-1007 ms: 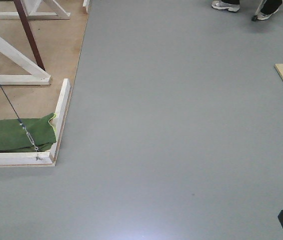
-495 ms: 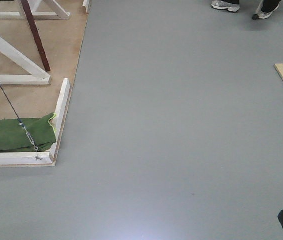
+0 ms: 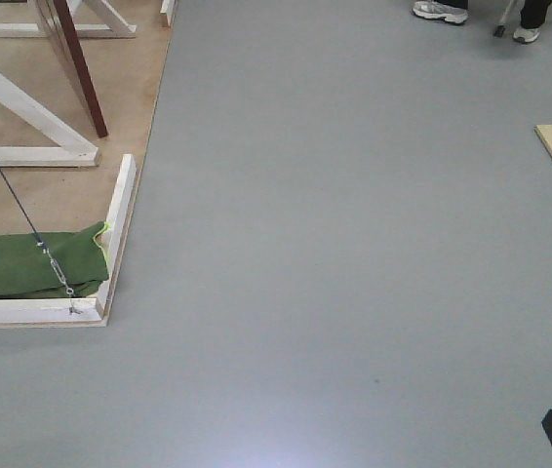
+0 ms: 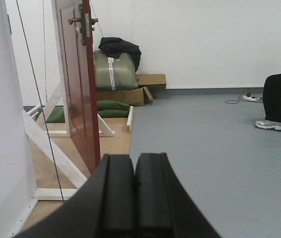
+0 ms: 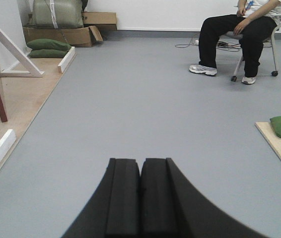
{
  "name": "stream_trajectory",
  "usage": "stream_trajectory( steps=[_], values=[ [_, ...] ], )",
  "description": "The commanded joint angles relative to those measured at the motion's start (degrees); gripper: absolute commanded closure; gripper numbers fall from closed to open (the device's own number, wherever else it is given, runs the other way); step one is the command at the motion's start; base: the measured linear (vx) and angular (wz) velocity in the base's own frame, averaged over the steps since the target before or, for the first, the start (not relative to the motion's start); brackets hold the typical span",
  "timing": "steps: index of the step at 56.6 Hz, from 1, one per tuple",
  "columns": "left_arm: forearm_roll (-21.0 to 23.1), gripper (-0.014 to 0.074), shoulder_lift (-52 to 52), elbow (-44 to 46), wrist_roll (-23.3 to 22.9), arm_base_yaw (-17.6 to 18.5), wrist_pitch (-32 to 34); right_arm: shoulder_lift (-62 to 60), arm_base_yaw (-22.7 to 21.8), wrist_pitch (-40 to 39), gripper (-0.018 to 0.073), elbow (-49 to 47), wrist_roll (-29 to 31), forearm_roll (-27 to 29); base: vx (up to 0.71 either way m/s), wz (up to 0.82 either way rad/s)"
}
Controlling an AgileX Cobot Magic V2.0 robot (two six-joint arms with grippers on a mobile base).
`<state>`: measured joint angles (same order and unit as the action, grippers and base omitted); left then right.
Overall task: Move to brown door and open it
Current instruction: 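Drive the base forward toward the brown wooden door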
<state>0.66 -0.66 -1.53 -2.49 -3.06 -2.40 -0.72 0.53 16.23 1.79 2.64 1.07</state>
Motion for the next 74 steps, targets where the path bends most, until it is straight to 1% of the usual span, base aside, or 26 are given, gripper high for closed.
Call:
stream_trajectory(
  steps=[1,14,37,74],
  values=[
    [0.42,0.0603,-0.95,1.01,-0.32,0.14,4.47,-0.79,0.72,-4.72,0.0559,0.22,0.31,-0.29,0.03,0.0],
    [0.42,0.0603,-1.01,1.01,-0.32,0.14,4.47,-0.79,3.23,-4.72,0.0559,0.22,0.31,-0.29,0.06,-0.01],
    [0.42,0.0603,-1.01,1.01,-0.32,0.14,4.47,-0.79,3.16,-4.72,0.0559,0.22,0.31,-0.29,0.15,0.01],
    [0.42,0.0603,-0.89,1.01,-0.32,0.09,4.47,-0.79,3.22,-4.72,0.0559,0.22,0.31,-0.29,0.25,-0.01]
  ],
)
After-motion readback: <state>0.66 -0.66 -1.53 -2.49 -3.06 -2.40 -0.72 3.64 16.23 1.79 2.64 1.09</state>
